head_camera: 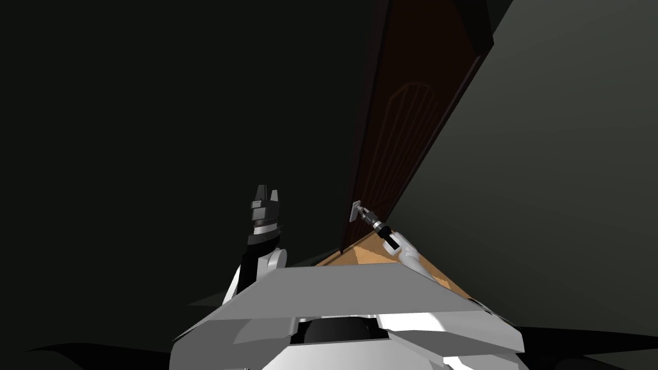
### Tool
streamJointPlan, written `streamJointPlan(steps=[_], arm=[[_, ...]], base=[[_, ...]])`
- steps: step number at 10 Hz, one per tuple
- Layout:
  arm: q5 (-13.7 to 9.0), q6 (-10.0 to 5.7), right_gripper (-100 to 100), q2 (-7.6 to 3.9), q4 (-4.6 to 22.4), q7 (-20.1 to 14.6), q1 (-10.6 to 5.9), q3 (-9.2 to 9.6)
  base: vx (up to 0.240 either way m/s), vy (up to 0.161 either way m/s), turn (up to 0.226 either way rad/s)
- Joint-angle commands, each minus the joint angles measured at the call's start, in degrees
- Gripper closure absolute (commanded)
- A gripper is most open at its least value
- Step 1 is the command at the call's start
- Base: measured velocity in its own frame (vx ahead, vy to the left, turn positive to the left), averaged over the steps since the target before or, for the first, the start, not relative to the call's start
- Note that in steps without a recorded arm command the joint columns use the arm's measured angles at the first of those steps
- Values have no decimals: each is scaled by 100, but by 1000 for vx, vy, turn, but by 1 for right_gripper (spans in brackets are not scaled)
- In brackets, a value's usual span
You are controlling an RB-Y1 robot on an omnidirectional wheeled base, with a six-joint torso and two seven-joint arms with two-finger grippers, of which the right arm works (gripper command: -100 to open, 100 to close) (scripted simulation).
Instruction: Pull the door open
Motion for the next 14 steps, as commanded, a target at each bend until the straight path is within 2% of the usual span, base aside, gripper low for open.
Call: streamJointPlan(steps=[1, 2, 3, 4, 5, 6, 7, 8, 9, 10, 11, 12, 13, 14], arm=[[-111, 191, 100, -37, -125, -32, 46, -36], [-291, 328, 100, -50, -116, -37, 49, -38], [-291, 328, 100, -50, -116, -37, 49, -38], [-529, 502, 100, -65, -103, -42, 52, -41], [-529, 502, 100, -65, -103, -42, 52, -41], [-761, 674, 100, -83, -89, -48, 56, -45], [-801, 699, 100, -83, -89, -48, 56, -45], [-1011, 842, 100, -101, -75, -54, 60, -49], [-1072, 896, 100, -101, -75, -54, 60, -49], [-1258, 1049, 100, -122, -57, -62, 64, -53], [-1394, 1134, 100, -122, -57, -62, 64, -53], [-1421, 1134, 100, -122, -57, -62, 64, -53], [-1619, 1303, 100, -145, -39, -70, 69, -57], [-1759, 1381, 100, -145, -39, -70, 69, -57]], base=[[-11, 11, 1], [-6, 4, 1], [-6, 9, 10], [-9, 3, 5], [-9, -3, 4], [-8, -13, -9], [-3, -5, -9], [-6, 3, 28], [-16, 7, 20], [-25, 17, -1], [-16, 8, -5], [6, 7, 16], [1, 15, 51], [-18, 4, -11]])
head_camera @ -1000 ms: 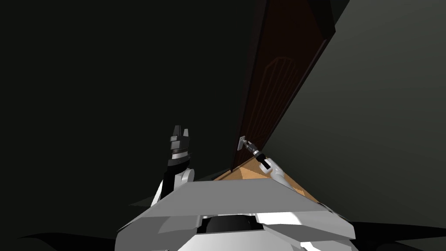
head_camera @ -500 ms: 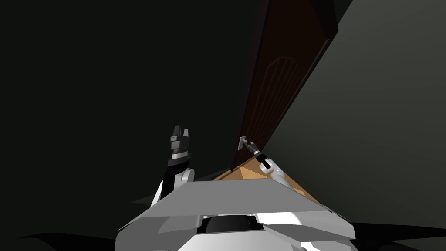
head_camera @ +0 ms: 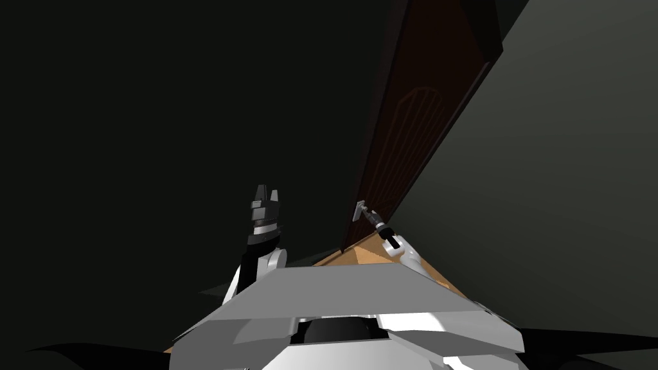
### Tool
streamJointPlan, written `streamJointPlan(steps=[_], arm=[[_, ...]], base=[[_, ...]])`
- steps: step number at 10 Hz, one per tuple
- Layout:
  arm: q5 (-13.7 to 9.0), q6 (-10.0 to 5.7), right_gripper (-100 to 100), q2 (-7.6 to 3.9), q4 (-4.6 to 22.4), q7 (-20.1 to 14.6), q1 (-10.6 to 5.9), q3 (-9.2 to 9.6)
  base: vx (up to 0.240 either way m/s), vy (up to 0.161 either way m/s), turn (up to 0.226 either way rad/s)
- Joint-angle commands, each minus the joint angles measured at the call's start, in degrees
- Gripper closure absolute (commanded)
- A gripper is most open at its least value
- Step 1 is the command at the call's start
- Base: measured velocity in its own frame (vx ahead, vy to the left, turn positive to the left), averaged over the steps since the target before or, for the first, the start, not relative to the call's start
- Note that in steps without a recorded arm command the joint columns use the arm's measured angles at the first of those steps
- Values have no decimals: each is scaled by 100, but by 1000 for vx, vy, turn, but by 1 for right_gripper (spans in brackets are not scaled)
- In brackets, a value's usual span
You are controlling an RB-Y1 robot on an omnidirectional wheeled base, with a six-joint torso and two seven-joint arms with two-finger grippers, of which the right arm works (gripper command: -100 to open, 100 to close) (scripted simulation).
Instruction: Pull the door open
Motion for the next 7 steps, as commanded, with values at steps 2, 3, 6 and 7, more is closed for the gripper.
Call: streamJointPlan(steps=[2, 3, 6, 7], arm=[[-161, 263, 100, -103, -99, 1, -45, -185], [-161, 263, 100, -103, -99, 1, -45, -185], [-161, 263, 100, -103, -99, 1, -45, -185], [-161, 263, 100, -103, -99, 1, -45, -185]], base=[[-10, 3, -3], [1, 4, -12], [3, 4, 0], [-7, 1, -17]])
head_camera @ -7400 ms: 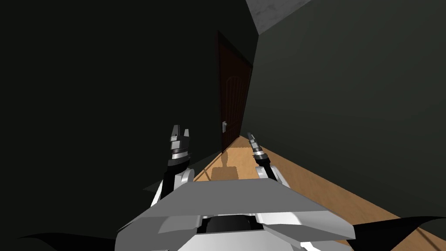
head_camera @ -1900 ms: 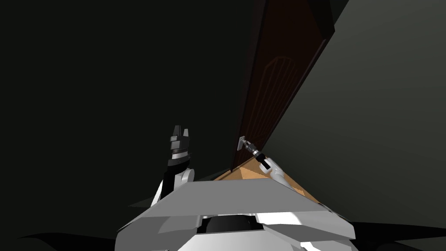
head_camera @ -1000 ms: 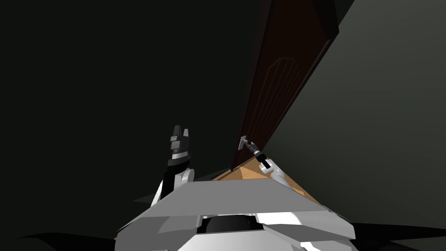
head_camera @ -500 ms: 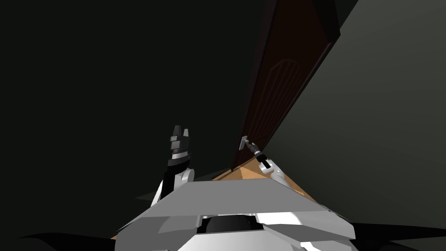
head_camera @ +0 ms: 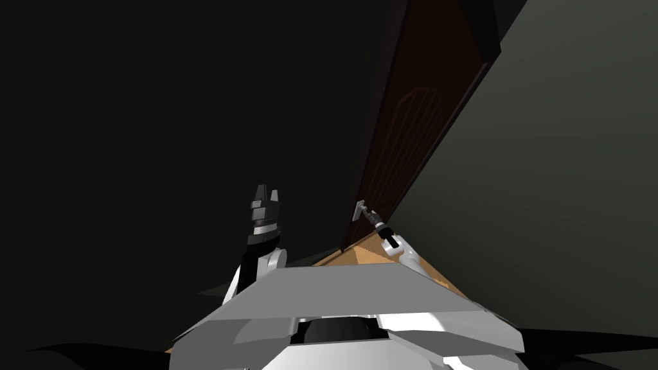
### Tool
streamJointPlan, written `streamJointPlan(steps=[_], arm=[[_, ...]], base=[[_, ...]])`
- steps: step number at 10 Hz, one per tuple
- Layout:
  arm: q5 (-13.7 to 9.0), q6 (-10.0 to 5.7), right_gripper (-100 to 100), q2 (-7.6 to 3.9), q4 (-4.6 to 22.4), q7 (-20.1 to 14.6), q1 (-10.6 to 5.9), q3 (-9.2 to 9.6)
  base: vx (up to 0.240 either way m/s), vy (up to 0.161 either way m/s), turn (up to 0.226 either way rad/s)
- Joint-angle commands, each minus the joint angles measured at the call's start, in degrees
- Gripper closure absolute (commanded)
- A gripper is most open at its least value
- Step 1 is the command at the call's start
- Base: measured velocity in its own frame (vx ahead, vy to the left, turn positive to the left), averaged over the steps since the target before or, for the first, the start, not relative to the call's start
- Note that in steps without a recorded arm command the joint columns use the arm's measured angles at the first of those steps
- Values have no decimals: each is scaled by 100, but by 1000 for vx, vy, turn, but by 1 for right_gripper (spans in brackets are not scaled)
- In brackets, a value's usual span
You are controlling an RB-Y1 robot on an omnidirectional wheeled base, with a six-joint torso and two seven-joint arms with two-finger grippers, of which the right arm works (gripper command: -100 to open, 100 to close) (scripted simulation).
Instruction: Pull the door open
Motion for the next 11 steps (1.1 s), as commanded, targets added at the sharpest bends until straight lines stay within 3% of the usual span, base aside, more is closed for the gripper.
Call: streamJointPlan(steps=[1, 2, 11], arm=[[-63, 95, 100, -159, -5, -39, -58, -198], [-86, -18, 100, -1, 64, -155, -46, 23], [-653, -24, 100, 19, 233, -1324, -253, 239]], base=[[-2, 3, 16], [-50, -18, 102], [-64, -73, 75]])
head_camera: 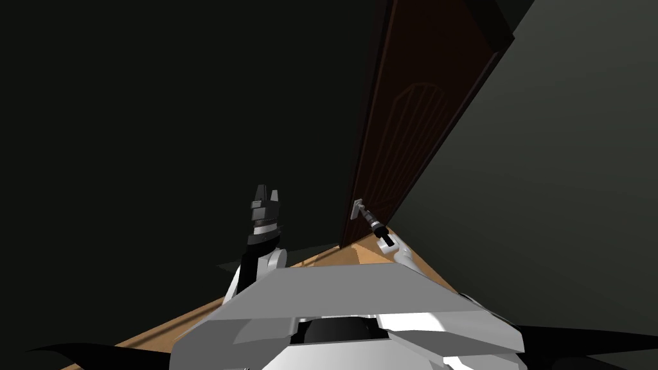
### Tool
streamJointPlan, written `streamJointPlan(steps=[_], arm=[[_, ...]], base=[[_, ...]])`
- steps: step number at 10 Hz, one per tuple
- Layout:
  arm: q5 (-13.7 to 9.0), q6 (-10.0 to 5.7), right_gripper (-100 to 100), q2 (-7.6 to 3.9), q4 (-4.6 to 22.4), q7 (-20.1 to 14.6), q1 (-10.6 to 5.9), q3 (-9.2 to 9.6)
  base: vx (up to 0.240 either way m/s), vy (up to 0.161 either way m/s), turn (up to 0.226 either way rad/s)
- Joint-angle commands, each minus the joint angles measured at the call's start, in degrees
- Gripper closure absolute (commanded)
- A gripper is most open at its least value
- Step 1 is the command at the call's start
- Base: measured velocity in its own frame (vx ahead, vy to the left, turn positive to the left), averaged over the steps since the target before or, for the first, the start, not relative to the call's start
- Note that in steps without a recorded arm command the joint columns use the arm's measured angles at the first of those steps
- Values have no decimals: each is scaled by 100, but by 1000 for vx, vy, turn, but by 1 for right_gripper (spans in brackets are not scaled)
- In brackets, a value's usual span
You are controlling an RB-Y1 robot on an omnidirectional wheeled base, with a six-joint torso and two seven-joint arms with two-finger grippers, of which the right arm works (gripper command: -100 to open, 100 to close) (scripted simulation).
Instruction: Pull the door open
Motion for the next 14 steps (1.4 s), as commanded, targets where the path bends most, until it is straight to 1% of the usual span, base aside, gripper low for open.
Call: streamJointPlan(steps=[1, 2, 4, 5, 6, 7, 8, 9, 10, 11, 14], arm=[[-176, 36, 100, -78, 91, -286, -94, -69], [-176, 36, 100, -78, 91, -329, -94, -69], [-368, 34, 100, -71, 148, -693, -165, 4], [-368, 34, 100, -71, 148, -747, -165, 4], [-473, 33, 100, -67, 179, -967, -203, 44], [-585, 32, 100, -63, 213, -1113, -243, 87], [-585, 32, 100, -63, 213, -1195, -243, 87], [-696, 31, 100, -59, 246, -1411, -284, 129], [-808, 29, 100, -55, 279, -1573, -325, 172], [-600, -27, -100, -100, 146, -1272, -227, 166], [-353, -146, -100, -173, 15, -918, -134, 187]], base=[[-65, -51, 84], [-40, -45, 55], [-50, -65, 76], [-39, -51, 43], [-58, -53, 67], [-57, -67, 109], [-43, -49, -9], [-33, -67, 0], [-47, -91, 133], [-34, -48, -7], [-13, 19, -53]])
